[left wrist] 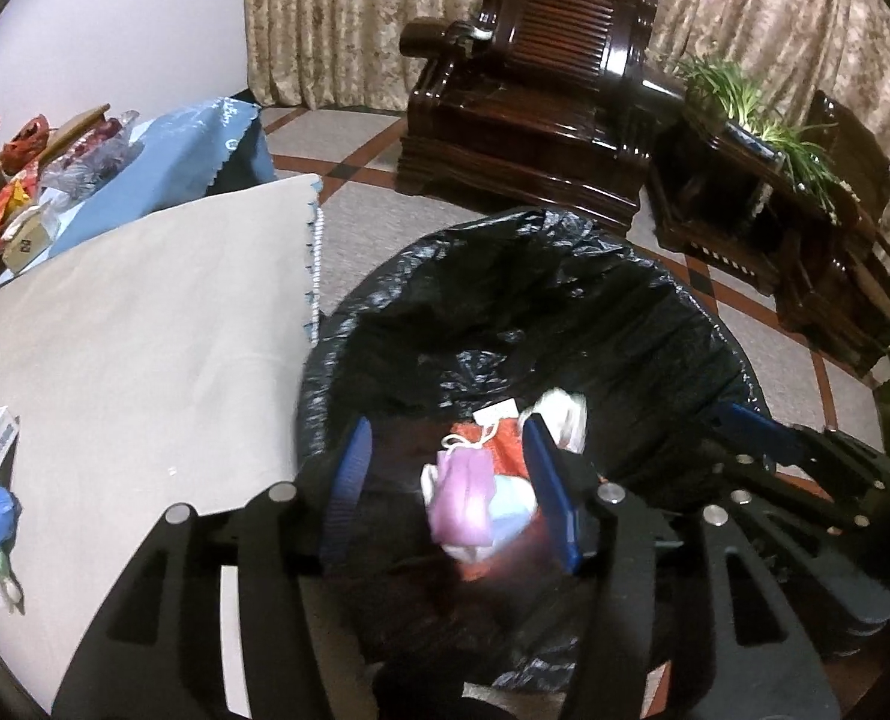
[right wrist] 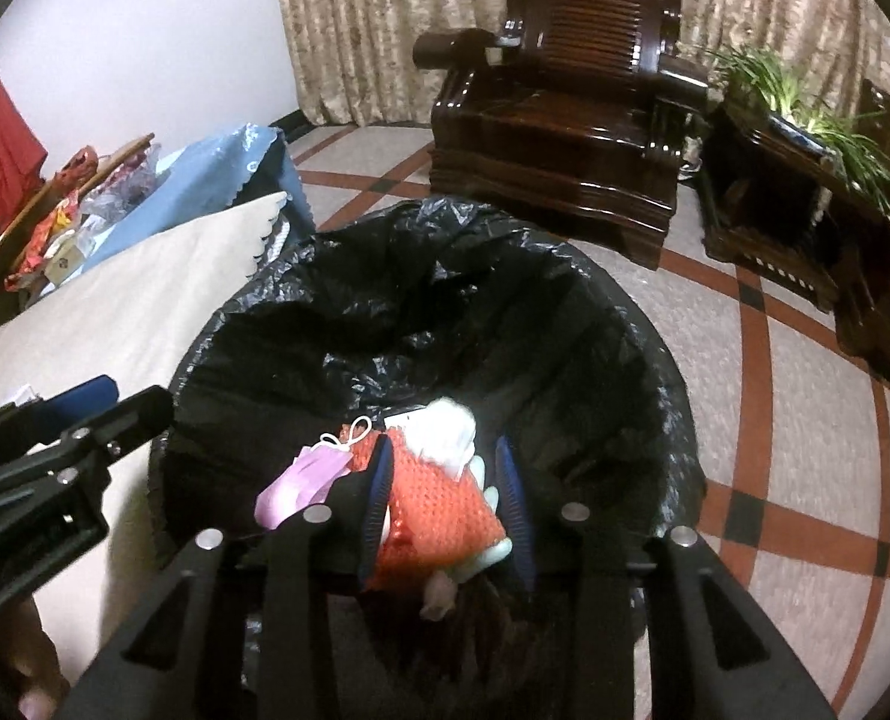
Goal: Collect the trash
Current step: 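Return both open tools over the table toward the remaining trash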
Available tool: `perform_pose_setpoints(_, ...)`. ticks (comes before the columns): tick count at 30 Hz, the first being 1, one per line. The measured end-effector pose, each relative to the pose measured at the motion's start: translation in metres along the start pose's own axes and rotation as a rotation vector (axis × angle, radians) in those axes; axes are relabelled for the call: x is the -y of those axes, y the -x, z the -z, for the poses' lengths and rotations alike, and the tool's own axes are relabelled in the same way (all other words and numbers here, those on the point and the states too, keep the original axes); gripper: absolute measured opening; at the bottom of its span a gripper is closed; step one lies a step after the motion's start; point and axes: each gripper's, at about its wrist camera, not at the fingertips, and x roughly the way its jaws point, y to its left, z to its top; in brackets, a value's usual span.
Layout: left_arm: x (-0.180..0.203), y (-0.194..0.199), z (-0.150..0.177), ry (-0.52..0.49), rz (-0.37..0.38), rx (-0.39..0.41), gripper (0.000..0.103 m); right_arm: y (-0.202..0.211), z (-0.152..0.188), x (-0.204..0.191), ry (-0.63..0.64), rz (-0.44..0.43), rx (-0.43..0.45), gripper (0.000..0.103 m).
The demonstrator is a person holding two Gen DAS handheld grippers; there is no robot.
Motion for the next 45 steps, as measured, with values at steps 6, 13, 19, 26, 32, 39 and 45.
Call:
perform_pose_setpoints(6,-0.027,0.032,0.009,0.006,-0.04,0.036,0.058,0.032,0.007,-0.02,-0.009,-0.017,0.039,0.046)
perform_pose_setpoints(13,-0.065,0.089,0.022,0.015,-0.102,0.108,0.069,0.07,0.016,-0.068,0.028,-0.07,0.088,0.058)
perform_pose_setpoints(19,-0.103,0.135,0.038,0.046,-0.153,0.164,0.072,0.09,0.027,-0.109,0.076,-0.108,0.106,0.058)
perform_pose_setpoints(26,-0.162,0.169,0.066,0.109,-0.226,0.183,0.073,0.11,0.035,-0.167,0.132,-0.162,0.116,0.06)
perform_pose_setpoints(32,-0.21,0.189,0.09,0.158,-0.279,0.183,0.073,0.123,0.044,-0.222,0.201,-0.185,0.141,0.064)
perform_pose_setpoints(39,-0.267,0.214,0.115,0.191,-0.339,0.193,0.079,0.122,0.058,-0.282,0.232,-0.223,0.143,0.072)
perform_pose_setpoints(45,-0.333,0.229,0.146,0.253,-0.37,0.173,0.086,0.119,0.072,-0.336,0.256,-0.242,0.161,0.086)
